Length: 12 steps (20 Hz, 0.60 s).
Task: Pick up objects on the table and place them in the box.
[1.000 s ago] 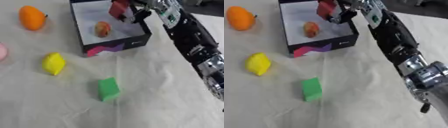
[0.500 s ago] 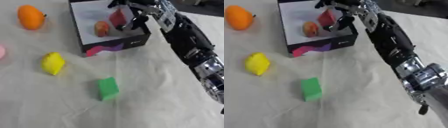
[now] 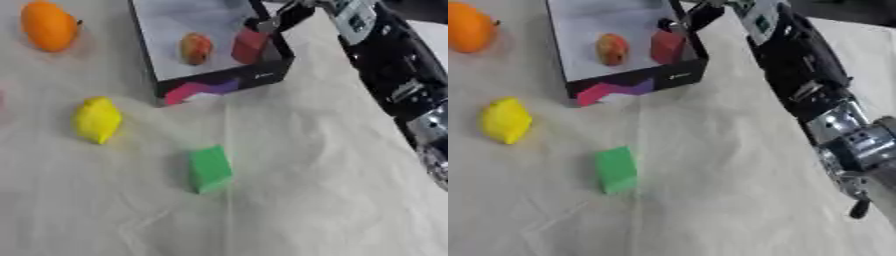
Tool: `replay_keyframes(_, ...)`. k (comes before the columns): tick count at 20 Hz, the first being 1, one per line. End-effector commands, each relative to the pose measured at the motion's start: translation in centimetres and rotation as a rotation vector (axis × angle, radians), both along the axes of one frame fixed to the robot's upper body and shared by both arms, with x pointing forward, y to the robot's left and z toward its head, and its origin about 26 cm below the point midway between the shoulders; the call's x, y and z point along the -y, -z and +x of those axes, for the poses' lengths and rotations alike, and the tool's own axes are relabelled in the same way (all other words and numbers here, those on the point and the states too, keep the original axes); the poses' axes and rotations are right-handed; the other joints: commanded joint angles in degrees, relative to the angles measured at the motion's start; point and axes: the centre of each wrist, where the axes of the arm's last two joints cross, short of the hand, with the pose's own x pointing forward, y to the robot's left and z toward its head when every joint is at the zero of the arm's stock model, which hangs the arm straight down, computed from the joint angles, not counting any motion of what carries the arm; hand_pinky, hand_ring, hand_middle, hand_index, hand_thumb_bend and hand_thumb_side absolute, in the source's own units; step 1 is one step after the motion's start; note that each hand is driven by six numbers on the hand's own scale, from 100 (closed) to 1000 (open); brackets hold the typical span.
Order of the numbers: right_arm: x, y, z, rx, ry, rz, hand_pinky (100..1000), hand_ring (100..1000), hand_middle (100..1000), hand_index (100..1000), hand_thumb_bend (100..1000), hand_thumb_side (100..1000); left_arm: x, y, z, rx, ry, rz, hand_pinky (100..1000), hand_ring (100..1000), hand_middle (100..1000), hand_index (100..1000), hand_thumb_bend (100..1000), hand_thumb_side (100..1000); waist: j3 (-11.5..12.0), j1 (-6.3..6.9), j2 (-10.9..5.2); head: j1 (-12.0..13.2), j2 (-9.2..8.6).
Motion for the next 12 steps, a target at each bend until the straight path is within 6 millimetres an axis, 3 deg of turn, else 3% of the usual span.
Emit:
replay_keyframes(1,0.9,-3.6,-3.0,0.044,-0.019,0.079,821,846,796,912,131,100,-1.1,-0.4,-0.3,0.012,-0.038,0.025,888,742,593,715,100,859,-0.9,0.58,-2.89,1.2,0.82)
replay_keyframes(7,0.6,-6.1,-9.6,-0.023,-0.129,0.225,825,858,799,917,100,100,-2.3,0.8,-1.0,-0.017,-0.110,0.017,889,742,594,715,100,856,-4.6,1.41,-4.67,4.4,2.24)
replay_keyframes(12,0.6,-5.6,-13.2,-0.086,-0.175,0.300,827,859,792,918,100,100,-2.8,1.3,-1.4,-0.023,-0.141,0.005,890,742,595,715,100,847,-7.5,2.71,-5.54,7.6,2.42)
